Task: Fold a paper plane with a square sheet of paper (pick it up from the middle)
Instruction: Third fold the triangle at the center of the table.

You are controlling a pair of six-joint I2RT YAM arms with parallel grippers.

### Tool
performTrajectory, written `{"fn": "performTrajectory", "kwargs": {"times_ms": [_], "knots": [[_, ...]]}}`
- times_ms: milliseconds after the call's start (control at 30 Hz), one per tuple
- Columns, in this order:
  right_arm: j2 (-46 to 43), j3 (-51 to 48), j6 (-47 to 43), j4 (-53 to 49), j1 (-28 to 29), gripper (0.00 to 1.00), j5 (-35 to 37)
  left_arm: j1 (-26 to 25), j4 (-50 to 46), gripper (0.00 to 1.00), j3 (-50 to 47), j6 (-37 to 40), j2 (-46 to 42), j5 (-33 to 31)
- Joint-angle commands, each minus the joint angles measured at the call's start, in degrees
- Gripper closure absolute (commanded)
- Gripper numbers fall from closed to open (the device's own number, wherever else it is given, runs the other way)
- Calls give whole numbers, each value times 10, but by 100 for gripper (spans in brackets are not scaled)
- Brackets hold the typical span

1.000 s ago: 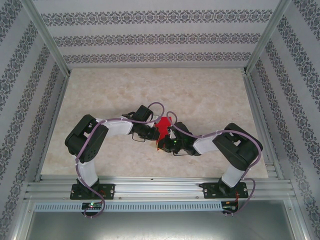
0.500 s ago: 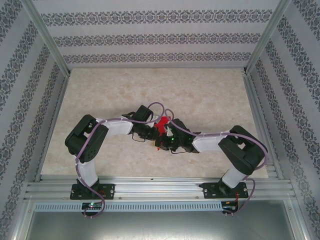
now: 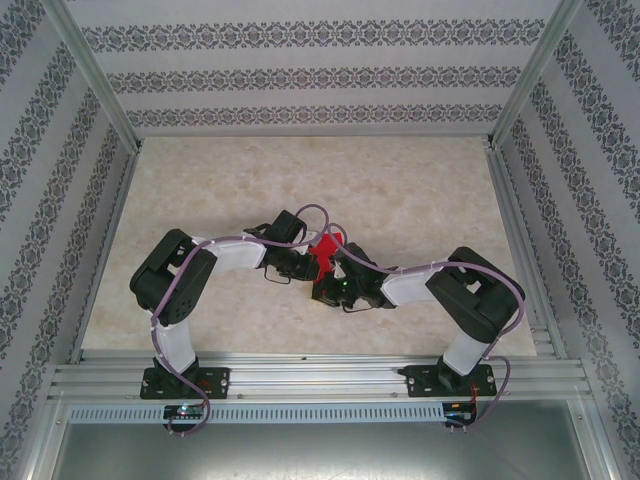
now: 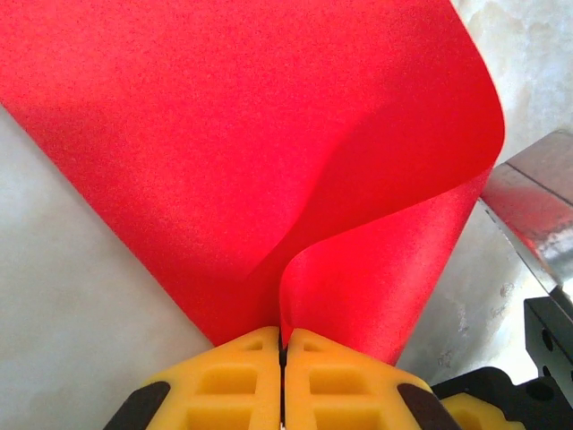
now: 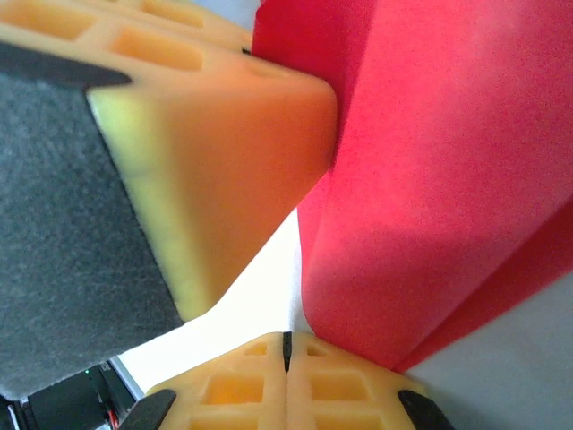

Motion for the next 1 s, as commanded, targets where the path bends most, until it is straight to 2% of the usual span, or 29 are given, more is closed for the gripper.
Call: {"fn": "performTrajectory", "kwargs": {"times_ms": [0, 167, 267, 433, 967], "knots": [[-28, -13, 0, -11, -5, 96, 5, -6, -37, 91, -7, 10, 31, -28], [-99, -11, -30, -47, -42, 94, 12, -7, -37, 91, -8, 11, 31, -27], [-84, -7, -36, -41, -65, 94, -7, -7, -36, 91, -9, 11, 32, -26], [-32, 13, -26, 3, -65, 94, -38, -7, -38, 91, -6, 12, 33, -26], [13, -11, -33, 5, -69, 94, -12, -7, -40, 91, -3, 14, 37, -22]]}}
